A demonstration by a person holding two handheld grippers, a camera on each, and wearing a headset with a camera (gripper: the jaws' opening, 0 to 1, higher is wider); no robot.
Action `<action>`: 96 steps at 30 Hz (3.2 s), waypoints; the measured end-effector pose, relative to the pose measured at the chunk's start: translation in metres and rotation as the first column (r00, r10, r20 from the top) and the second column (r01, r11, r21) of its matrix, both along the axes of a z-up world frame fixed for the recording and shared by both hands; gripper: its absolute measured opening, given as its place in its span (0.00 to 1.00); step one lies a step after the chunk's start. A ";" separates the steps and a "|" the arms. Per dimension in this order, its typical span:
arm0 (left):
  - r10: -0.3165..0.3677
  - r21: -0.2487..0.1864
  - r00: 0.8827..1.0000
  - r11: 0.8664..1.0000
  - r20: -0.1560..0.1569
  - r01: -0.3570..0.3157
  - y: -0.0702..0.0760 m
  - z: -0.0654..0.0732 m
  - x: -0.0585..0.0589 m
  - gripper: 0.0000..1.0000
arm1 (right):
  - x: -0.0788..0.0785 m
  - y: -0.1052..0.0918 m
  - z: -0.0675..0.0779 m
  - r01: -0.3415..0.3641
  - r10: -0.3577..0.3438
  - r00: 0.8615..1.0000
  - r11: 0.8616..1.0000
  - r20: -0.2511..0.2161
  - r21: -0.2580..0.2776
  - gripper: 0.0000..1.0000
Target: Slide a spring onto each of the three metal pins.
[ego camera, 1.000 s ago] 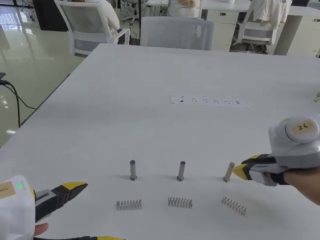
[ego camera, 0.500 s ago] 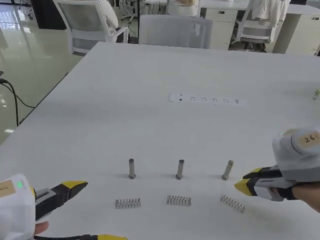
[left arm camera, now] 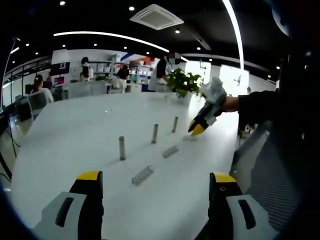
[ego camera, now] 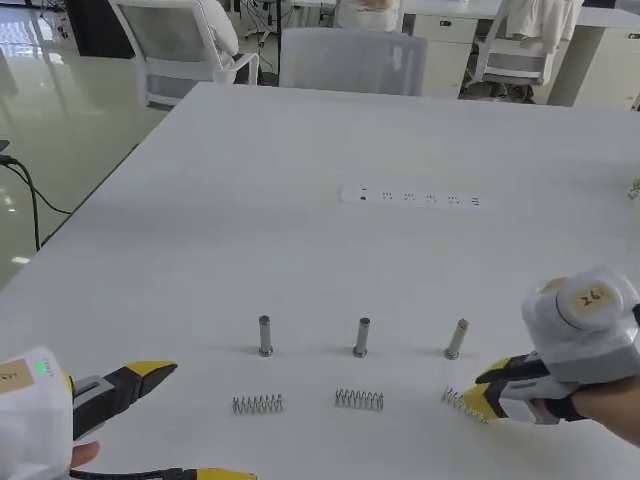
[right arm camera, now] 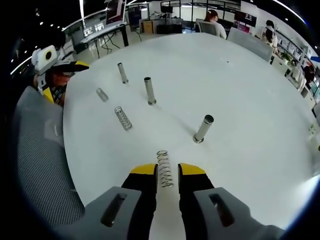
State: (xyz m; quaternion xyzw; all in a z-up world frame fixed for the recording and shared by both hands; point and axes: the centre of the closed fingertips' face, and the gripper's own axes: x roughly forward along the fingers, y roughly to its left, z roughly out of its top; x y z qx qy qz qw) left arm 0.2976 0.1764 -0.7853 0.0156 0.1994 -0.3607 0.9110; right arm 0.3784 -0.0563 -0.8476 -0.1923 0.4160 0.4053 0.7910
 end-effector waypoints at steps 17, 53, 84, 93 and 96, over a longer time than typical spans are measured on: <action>-0.001 -0.001 1.000 1.000 0.005 0.001 0.000 0.003 0.000 0.84 | -0.004 -0.001 -0.017 -0.074 0.072 0.997 0.992 -0.031 -0.103 0.08; -0.213 0.050 0.977 0.976 0.012 0.212 -0.040 0.007 0.015 0.73 | -0.019 0.050 0.030 -0.231 0.233 0.972 0.970 0.022 -0.078 0.08; -0.449 0.085 0.893 0.890 -0.016 0.449 -0.096 0.002 0.013 0.56 | -0.065 0.111 0.046 -0.497 0.501 0.865 0.863 0.021 -0.085 0.08; -0.511 0.091 0.860 0.856 -0.001 0.509 -0.106 0.003 0.004 0.37 | -0.075 0.117 0.050 -0.555 0.557 0.831 0.827 0.000 -0.089 0.08; -0.526 0.097 0.850 0.847 0.005 0.524 -0.110 0.004 0.002 0.33 | -0.077 0.119 0.049 -0.571 0.572 0.820 0.816 -0.007 -0.093 0.08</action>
